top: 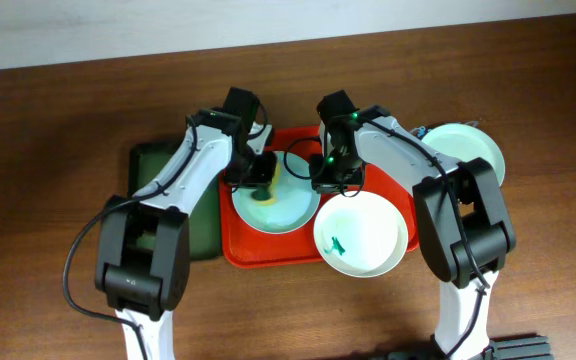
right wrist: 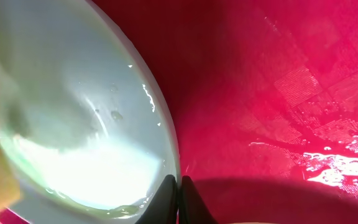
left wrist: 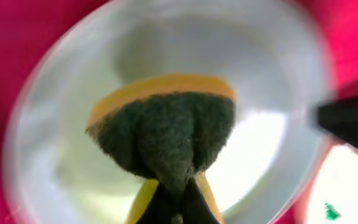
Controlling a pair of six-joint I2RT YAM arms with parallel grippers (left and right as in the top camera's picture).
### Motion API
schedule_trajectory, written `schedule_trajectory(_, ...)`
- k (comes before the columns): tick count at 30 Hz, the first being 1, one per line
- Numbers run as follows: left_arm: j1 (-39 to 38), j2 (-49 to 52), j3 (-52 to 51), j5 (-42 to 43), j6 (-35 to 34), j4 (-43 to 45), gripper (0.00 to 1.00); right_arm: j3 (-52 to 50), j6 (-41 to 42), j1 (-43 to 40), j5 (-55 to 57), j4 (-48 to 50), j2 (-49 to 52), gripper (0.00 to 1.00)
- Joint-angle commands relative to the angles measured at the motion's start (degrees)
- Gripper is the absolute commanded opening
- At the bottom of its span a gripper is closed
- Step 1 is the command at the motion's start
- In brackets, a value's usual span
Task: Clean dirty plates on tray and stack at the side
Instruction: 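Scrub the plate with the sponge while the right gripper holds the rim, then return the sponge to the green tray and raise the left arm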
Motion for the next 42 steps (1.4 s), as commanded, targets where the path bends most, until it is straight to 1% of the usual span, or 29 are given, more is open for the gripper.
schedule_trajectory(1, -0.1, -2.1, -0.6, -10.8, -0.6, -4.0, 0.0, -0.3, -0.6, 0.4, 0.1, 0.4, -0.1, 0.04)
schedule_trajectory(4, -0.3, -1.7, -5.6, -12.0, -4.3, -1.6, 0.0, -0.3, -0.6, 0.4, 0.1, 0.4, -0.1, 0.04)
schedule_trajectory(5, -0.3, -1.4, -7.7, -11.1, -4.5, 0.0, 0.0, -0.3, -0.6, 0.4, 0.1, 0.4, -0.1, 0.04)
schedule_trajectory(7, -0.3, -0.9, -10.6, -6.6, -4.4, 1.9, 0.0, -0.3, -0.6, 0.4, 0.1, 0.4, -0.1, 0.04)
schedule_trajectory(10, -0.3, -0.7, -13.2, 4.4, -4.3, 2.8, 0.0, -0.3, -0.6, 0.4, 0.1, 0.4, -0.1, 0.04)
schedule_trajectory(12, -0.2, -0.7, -13.1, 15.0, -4.1, 5.7, 0.0, -0.3, -0.6, 0.5, 0.1, 0.4, -0.1, 0.04)
schedule_trajectory(14, -0.2, -0.7, -12.0, 22.6, -4.2, 8.6, 0.0, -0.3, -0.6, 0.5, 0.1, 0.4, -0.1, 0.04)
schedule_trajectory(16, 0.1, -0.9, -8.3, 21.4, -4.2, 7.8, 0.0, -0.3, -0.6, 0.5, 0.1, 0.4, -0.1, 0.04)
schedule_trajectory(18, 0.3, -1.0, -2.6, 14.4, -4.2, 3.6, 0.0, -0.3, -0.6, 0.5, 0.1, 0.4, -0.1, 0.04)
schedule_trajectory(20, 0.3, -1.0, 1.8, 4.7, -4.2, -1.0, 0.0, -0.3, -0.6, 0.5, 0.1, 0.4, -0.1, 0.04)
schedule_trajectory(22, 0.3, -0.9, 2.3, -3.0, -4.2, -3.1, 0.0, -0.3, -0.6, 0.5, 0.1, 0.4, -0.1, 0.04)
schedule_trajectory(24, 0.2, -0.9, 0.6, -6.8, -4.2, -3.1, 0.0, -0.3, -0.6, 0.5, 0.1, 0.5, -0.1, 0.04)
schedule_trajectory(27, 0.2, -0.8, -4.1, -7.1, -4.4, 0.1, 0.0, -0.3, -0.6, 0.5, 0.1, 0.8, -0.1, 0.04)
schedule_trajectory(30, -0.1, -0.8, -11.8, -6.2, -5.9, 8.3, 0.0, -0.3, -0.6, 0.5, 0.1, 0.9, -0.1, 0.04)
schedule_trajectory(33, -1.2, -0.8, -14.1, 4.6, -5.3, 11.1, 0.0, -0.3, -0.6, 0.5, 0.1, 0.8, -0.1, 0.04)
schedule_trajectory(34, -1.5, -0.9, -13.4, 12.6, -3.6, 12.0, 0.0, -0.3, -0.6, 0.5, 0.1, 0.8, -0.1, 0.04)
schedule_trajectory(36, -1.3, -1.0, -10.0, 19.2, -3.2, 11.8, 0.0, -0.3, -0.6, 0.5, 0.1, 0.9, -0.1, 0.04)
schedule_trajectory(38, -0.5, -1.5, -6.4, 19.3, -3.2, 10.3, 0.0, -0.3, -0.6, 0.5, 0.1, 1.1, -0.1, 0.04)
schedule_trajectory(40, 1.6, -2.2, -0.4, 16.1, -3.3, 6.2, 0.0, -0.3, -0.6, 0.5, 0.1, 1.1, -0.1, 0.05)
schedule_trajectory(41, 3.0, -2.3, 2.8, 13.2, -3.2, 2.4, 0.0, -0.3, -0.6, 0.5, 0.1, 1.0, -0.1, 0.09)
schedule_trajectory(42, 3.8, -2.4, 4.5, 11.2, -3.2, 0.0, 0.0, -0.3, -0.6, 0.5, 0.1, 1.0, -0.1, 0.21)
